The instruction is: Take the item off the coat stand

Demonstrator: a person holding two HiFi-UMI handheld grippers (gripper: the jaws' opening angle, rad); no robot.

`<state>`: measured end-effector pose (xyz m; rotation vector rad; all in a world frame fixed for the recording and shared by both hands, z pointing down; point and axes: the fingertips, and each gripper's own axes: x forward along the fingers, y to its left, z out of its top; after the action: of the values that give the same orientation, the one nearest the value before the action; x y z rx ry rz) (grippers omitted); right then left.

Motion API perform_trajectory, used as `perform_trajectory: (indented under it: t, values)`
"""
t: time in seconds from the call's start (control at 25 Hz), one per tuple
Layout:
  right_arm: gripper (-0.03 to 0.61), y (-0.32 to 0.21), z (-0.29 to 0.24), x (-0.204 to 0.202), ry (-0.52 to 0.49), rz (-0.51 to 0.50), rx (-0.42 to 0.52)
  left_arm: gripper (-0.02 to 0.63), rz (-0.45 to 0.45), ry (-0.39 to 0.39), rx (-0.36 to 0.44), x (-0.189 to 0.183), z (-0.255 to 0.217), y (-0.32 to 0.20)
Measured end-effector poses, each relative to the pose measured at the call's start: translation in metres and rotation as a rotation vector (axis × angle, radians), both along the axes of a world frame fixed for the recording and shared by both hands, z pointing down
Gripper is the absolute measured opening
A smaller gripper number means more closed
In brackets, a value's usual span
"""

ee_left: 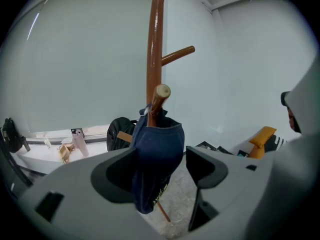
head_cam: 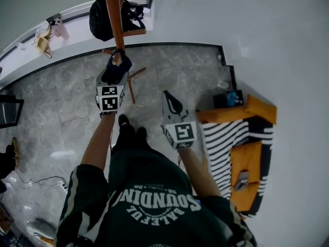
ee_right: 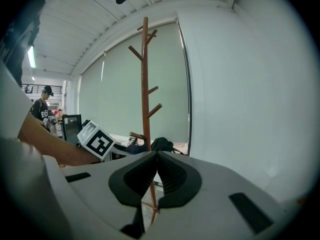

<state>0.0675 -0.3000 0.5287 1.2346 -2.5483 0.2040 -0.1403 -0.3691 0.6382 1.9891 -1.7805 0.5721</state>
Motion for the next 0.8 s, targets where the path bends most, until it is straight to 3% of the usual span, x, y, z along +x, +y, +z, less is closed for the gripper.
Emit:
perform_trajectory:
  t: [0.4,0.8]
  values:
    - [-0.001,0.003,-0.001,0.007,0.000,0.005,-0.006,0.068,-0.021,-0.001,0.010,-0.011,-0.008,0.005]
    - [-0.001,0.011,-0.007,0.006,-0.011,-0.001,0.008,0.031,0.001,0.014,0.065,-0.009,-0.030,0.018]
